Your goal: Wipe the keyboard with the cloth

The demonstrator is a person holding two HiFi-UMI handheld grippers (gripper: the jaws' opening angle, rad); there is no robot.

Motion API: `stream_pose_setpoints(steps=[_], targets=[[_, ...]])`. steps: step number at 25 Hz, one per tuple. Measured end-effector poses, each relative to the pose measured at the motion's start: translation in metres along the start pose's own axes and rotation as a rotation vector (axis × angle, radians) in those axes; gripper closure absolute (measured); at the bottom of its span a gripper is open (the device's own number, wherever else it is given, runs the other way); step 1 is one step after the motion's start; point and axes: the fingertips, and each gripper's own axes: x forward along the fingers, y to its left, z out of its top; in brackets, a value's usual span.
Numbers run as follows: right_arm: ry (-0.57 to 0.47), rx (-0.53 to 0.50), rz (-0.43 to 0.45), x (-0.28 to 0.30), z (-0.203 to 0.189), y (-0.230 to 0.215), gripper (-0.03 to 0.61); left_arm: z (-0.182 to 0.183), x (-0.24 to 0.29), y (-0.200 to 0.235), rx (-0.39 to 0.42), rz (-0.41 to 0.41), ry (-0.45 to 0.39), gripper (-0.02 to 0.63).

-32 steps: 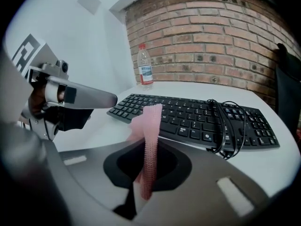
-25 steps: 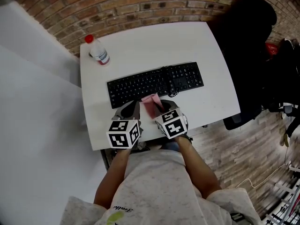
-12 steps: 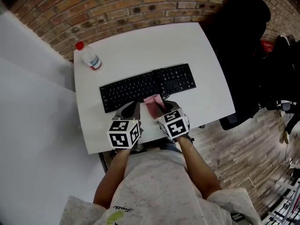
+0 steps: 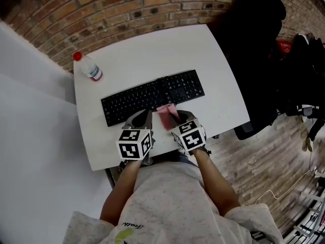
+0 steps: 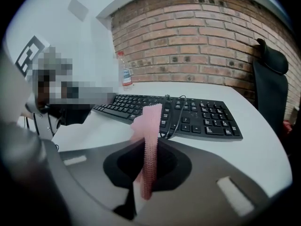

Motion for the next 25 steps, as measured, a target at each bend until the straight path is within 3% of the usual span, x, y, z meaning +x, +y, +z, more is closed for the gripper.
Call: stream_pose_setpoints(steps=[25], targets=[[-0.001, 0.023, -0.052, -0.021, -0.014, -0.063, 0.554, 0.01, 0.026, -0.03, 0.022, -0.004, -0.003, 0.617]])
